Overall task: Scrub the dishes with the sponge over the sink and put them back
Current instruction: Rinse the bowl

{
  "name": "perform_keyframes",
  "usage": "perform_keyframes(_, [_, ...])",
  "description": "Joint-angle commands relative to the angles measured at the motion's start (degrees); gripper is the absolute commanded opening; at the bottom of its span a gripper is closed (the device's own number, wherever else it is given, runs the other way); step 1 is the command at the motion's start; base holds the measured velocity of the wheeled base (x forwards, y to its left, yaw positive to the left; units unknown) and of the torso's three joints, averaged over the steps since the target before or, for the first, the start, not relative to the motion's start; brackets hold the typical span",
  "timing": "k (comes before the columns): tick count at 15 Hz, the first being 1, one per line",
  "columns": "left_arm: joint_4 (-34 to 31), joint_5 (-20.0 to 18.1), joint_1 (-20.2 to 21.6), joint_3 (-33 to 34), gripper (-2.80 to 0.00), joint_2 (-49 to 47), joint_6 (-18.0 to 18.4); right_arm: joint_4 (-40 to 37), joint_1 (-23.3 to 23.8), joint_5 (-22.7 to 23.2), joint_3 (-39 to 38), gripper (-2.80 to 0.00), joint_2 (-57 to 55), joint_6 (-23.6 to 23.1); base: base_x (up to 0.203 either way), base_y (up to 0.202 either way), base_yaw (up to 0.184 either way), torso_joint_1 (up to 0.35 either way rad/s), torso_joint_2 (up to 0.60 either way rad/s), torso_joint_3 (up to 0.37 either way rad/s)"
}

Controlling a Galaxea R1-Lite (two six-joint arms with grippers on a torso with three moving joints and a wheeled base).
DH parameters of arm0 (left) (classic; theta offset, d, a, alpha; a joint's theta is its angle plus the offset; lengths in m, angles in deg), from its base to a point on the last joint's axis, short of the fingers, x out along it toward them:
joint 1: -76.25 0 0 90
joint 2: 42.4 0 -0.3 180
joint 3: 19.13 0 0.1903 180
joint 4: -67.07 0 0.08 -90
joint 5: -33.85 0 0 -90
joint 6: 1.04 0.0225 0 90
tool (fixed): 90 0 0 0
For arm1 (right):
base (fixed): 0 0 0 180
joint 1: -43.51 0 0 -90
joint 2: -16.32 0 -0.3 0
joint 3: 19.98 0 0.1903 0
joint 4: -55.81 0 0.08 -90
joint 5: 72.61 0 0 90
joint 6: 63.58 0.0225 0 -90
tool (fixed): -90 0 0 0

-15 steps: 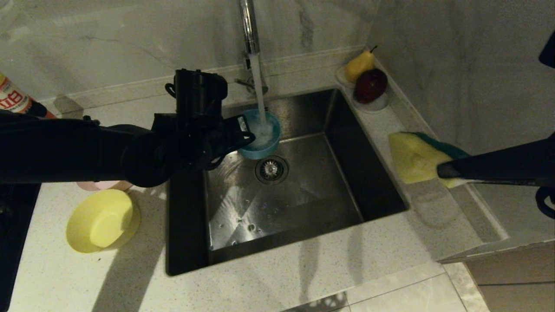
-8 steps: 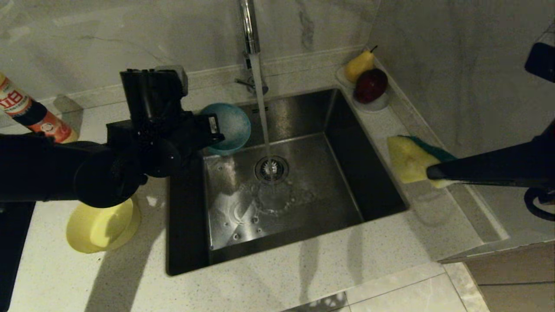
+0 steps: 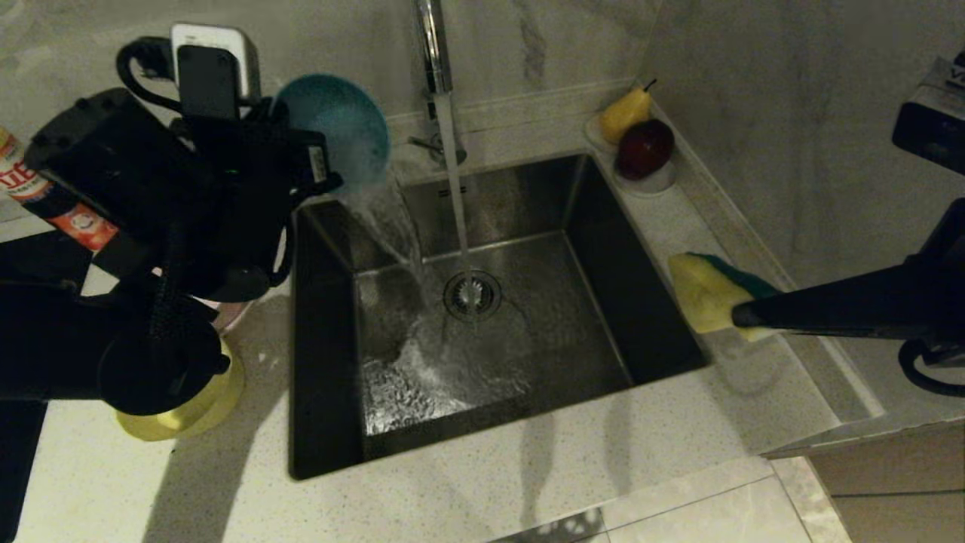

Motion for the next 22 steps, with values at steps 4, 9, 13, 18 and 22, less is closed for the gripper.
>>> perform_keyframes(4, [8.6,0.38,0.01,-0.06,-2.8,3.65,0.03,-0.15,-0.04,0.14,0.04,-2.8,-0.82,0.06,0.0,0.0,0.0,0.0,0.0,0.0])
perform_keyframes(9, [12.56,0.65,0.0,0.36,-2.8,5.91,-0.12,0.02,-0.13,0.14,0.83,-2.8,-1.35,-0.02,0.0,0.0,0.0,0.0,0.0,0.0])
perform_keyframes(13, [12.56,0.61,-0.22,0.43,-2.8,9.01,-0.24,0.01,-0.05,0.14,0.83,-2.8,-1.18,-0.02,0.0,0.0,0.0,0.0,0.0,0.0])
perform_keyframes(18, [12.53,2.1,-0.22,2.8,-2.8,8.68,-1.42,-0.06,-0.04,0.23,0.0,-2.8,-0.85,-0.02,0.0,0.0,0.0,0.0,0.0,0.0])
perform_keyframes(22, [-5.5,3.54,0.34,3.57,-2.8,6.51,-5.67,-0.06,-0.13,0.23,-0.66,-2.8,0.63,-0.03,0.0,0.0,0.0,0.0,0.0,0.0])
